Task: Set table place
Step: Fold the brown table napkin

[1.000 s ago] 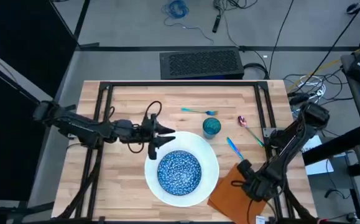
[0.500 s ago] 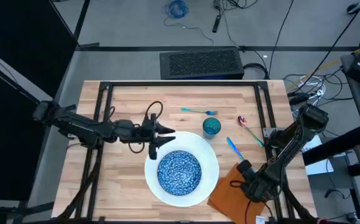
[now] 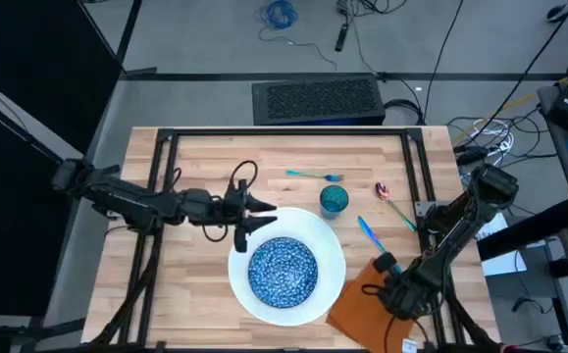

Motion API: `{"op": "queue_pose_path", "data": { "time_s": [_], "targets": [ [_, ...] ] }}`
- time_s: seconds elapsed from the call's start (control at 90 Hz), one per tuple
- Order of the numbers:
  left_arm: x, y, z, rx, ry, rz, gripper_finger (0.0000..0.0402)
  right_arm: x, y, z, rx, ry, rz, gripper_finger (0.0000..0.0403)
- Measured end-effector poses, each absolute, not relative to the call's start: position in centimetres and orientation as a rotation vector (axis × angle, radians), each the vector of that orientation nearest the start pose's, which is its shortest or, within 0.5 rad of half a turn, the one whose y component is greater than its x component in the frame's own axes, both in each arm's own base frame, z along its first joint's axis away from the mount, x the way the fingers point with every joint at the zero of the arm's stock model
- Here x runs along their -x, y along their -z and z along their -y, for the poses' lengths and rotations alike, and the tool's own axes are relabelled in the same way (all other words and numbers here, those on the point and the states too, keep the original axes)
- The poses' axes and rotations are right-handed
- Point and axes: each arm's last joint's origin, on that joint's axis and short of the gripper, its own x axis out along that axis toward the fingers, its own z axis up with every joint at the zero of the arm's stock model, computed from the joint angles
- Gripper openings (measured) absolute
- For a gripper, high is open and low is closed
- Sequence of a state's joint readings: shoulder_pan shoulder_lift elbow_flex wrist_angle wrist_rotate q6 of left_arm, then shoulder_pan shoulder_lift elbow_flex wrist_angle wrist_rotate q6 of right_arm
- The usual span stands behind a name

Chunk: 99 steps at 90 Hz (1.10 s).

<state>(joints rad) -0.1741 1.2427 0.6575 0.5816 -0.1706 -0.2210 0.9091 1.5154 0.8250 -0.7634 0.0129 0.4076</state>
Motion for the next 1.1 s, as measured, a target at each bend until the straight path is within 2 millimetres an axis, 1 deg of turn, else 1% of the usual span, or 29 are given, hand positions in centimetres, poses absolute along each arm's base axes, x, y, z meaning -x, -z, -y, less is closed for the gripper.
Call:
{"op": "queue_pose_path", "data": {
  "time_s": [0.167, 0.356, 0.544, 0.622, 0.722, 0.889, 1.1],
  "targets": [
    [-26.5, -26.8, 4.2, 0.227, 0.009, -0.004, 0.0122, -15.9, -18.3, -19.1, 0.353, -0.394, -1.465, 0.0],
    [-26.5, -26.8, 4.2, 0.229, 0.01, -0.003, 0.0122, -16.7, -21.1, -18.8, 0.393, -0.338, -1.487, 0.0],
    [-26.5, -26.9, 4.5, 0.266, 0.027, 0.011, 0.0122, -18.0, -23.9, -18.5, 0.421, -0.266, -1.436, 0.0],
    [-26.8, -26.5, 5.0, 0.283, 0.043, 0.001, 0.0122, -18.7, -24.9, -18.2, 0.426, -0.229, -1.401, 0.0],
    [-27.3, -25.9, 6.1, 0.286, 0.079, 0.003, 0.0122, -19.5, -25.8, -17.5, 0.433, -0.176, -1.377, 0.0],
    [-28.4, -24.9, 7.6, 0.287, 0.122, 0.0, 0.0122, -20.5, -26.5, -15.8, 0.447, -0.087, -1.346, 0.0],
    [-29.4, -24.1, 8.3, 0.307, 0.129, -0.031, 0.0122, -21.0, -27.9, -14.1, 0.404, -0.015, -1.253, 0.0]
  ]
}}
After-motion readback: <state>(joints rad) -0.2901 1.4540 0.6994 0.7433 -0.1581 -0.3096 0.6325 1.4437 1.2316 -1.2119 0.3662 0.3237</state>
